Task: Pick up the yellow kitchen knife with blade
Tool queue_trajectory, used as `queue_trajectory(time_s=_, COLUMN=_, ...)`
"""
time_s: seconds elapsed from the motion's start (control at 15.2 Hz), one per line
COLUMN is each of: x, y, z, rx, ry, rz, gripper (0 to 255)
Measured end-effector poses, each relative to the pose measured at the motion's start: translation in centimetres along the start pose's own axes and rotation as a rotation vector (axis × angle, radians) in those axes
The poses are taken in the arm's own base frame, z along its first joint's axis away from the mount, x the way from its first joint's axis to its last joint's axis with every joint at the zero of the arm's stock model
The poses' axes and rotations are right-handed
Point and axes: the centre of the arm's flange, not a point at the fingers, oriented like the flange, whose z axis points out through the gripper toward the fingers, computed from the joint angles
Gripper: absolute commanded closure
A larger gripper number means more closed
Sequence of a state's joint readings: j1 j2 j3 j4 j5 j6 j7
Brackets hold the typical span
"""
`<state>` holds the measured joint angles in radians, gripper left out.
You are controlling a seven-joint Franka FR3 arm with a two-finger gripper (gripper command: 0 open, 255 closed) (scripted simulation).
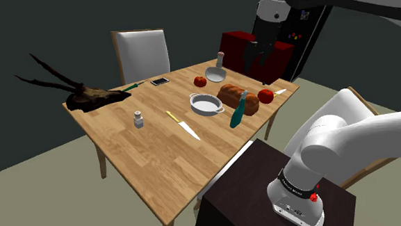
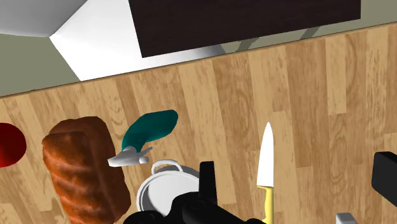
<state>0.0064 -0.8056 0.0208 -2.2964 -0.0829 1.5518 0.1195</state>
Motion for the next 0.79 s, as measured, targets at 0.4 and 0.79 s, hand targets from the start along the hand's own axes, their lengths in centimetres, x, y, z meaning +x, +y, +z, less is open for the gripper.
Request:
queue_trajectory(time_s=0.4, x=3.3, y=-0.3, z=4.1, rx=0.012, ry=-0.008, rz=-0.023, gripper=0)
queue_trajectory(time_s=0.79, x=8.4, y=-1.2, z=10.1, rx=0.031, ry=-0.018, rz=-0.058, gripper=0)
